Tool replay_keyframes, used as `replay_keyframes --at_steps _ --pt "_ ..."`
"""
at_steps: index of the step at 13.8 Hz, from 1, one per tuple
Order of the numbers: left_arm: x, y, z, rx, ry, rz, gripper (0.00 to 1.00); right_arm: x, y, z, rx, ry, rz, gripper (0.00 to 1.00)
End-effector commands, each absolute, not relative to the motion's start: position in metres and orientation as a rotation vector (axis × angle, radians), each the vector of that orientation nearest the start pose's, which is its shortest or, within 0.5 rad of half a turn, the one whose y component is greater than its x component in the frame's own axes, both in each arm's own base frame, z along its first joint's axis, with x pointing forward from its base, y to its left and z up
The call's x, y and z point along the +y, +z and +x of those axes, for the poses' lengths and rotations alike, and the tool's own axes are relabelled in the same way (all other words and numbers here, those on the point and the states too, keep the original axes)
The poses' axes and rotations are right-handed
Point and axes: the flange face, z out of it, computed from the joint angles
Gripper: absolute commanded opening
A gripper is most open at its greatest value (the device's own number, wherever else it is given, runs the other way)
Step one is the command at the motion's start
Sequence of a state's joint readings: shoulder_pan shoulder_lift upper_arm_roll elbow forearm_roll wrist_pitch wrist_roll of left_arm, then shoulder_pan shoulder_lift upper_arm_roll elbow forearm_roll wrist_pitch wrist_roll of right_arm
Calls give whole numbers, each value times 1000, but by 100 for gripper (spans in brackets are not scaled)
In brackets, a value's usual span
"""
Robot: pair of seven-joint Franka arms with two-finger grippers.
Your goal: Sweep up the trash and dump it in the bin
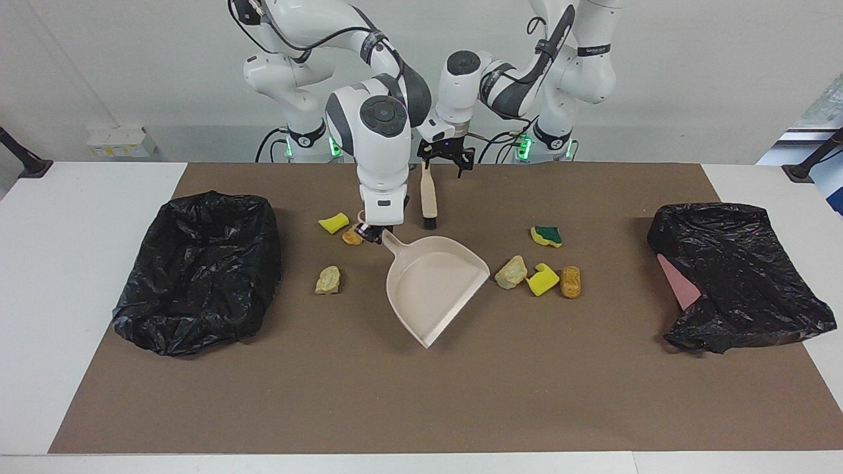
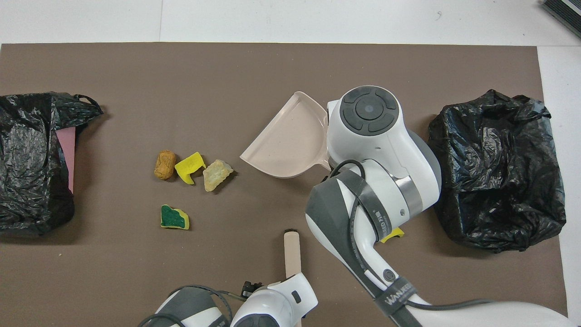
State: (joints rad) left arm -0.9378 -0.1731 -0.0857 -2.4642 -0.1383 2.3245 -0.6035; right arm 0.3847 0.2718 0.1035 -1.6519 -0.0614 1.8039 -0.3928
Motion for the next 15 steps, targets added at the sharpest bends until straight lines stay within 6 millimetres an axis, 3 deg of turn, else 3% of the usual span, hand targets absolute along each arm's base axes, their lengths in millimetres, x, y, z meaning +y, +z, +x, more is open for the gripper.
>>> replay_keyframes --at_steps 1,4,8,10,11,12,15 --pt "-407 362 209 456 54 -3213 100 272 438 546 -1633 184 -2719 0" --pt "-413 361 197 467 59 -3209 100 252 425 533 -1857 244 -2550 0" --pt "-418 342 201 460 59 -3209 100 260 422 530 -1875 148 -2564 0" --pt "-429 324 192 504 52 -3207 100 259 410 535 -1921 175 -2593 0" --pt "-429 324 192 499 55 -3205 89 261 410 537 -1956 152 -2607 0" --pt "-429 326 195 486 53 -3210 85 271 409 533 -1966 148 -2614 0" --pt "-428 338 198 476 86 -3190 83 271 405 533 -1962 152 -2617 0"
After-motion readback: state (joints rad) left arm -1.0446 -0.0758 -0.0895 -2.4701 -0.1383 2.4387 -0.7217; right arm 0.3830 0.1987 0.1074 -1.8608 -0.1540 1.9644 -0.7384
